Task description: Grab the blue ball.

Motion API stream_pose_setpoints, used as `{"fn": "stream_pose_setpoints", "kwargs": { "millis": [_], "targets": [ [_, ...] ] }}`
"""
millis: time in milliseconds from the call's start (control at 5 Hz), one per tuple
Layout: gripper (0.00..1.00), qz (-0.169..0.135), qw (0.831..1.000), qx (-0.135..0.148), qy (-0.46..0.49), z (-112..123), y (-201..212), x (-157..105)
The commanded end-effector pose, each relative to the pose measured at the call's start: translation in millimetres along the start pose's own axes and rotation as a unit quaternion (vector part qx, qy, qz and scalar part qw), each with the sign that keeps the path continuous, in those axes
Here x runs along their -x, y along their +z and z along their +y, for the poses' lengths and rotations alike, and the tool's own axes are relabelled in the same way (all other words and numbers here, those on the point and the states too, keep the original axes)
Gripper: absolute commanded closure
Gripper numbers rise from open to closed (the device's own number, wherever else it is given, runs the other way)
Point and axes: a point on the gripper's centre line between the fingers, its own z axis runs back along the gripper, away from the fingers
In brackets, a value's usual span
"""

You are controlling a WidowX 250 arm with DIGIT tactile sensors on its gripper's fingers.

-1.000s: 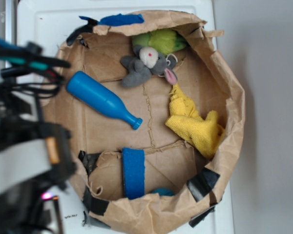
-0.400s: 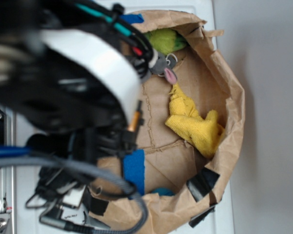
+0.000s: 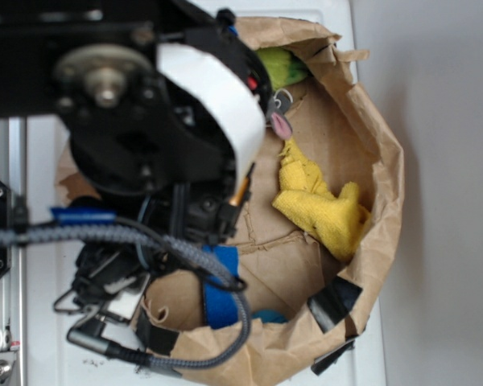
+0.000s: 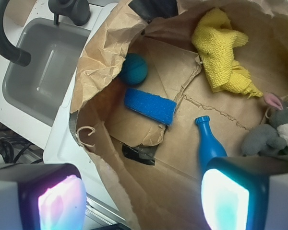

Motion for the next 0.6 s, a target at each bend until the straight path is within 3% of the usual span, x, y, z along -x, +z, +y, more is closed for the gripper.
{"fn": "stream_pose_setpoints", "kwargs": {
  "millis": [0,200,400],
  "targets": [
    [0.0,-0.05,0.997,-0.013,-0.061,11,3,-32],
    [0.0,-0.087,0.991,-0.006,-0.104,24,5,-50],
    [0.0,-0.091,0.979,0.029,-0.178,29,1,-59]
  ]
}}
